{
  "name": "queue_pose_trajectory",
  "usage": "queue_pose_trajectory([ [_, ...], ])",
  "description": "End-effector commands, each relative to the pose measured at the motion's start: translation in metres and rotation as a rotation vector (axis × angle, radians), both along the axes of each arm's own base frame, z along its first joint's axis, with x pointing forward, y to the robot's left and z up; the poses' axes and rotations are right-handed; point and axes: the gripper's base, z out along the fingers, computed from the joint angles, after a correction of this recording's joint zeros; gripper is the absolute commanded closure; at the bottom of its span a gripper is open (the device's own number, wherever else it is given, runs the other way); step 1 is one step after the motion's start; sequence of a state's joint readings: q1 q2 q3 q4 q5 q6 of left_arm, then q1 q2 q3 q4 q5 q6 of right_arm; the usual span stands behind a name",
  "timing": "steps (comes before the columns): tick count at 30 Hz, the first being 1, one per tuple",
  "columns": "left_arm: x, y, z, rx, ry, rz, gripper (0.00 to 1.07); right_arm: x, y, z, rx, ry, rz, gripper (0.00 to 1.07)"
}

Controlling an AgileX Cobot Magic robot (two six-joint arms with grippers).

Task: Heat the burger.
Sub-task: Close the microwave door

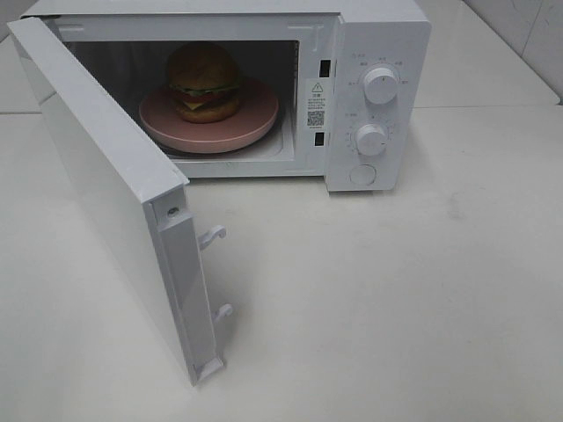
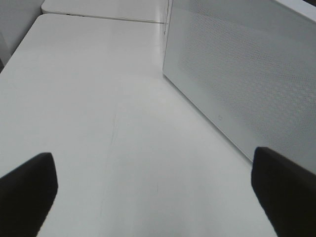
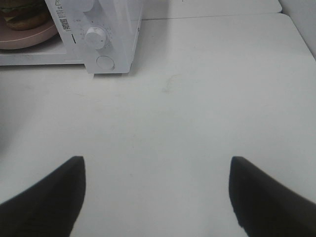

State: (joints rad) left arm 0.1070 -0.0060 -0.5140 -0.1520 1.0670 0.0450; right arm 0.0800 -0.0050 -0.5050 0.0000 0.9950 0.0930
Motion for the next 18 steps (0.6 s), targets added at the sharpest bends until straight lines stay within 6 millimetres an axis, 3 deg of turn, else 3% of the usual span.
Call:
queue_pose_trajectory([
  [1,-0.0023,-0.0004,0.0002,-0.002,-0.015,0.005,0.06,-0.0030,0.0003,-0.0024,-0.003,-0.018,0.002,0.31],
  [18,-0.0023,-0.0003,0.0001,-0.001,-0.015,0.005,0.06,-0.0030,0.0003,-0.0024,-0.003,-0.018,0.001,0.31],
])
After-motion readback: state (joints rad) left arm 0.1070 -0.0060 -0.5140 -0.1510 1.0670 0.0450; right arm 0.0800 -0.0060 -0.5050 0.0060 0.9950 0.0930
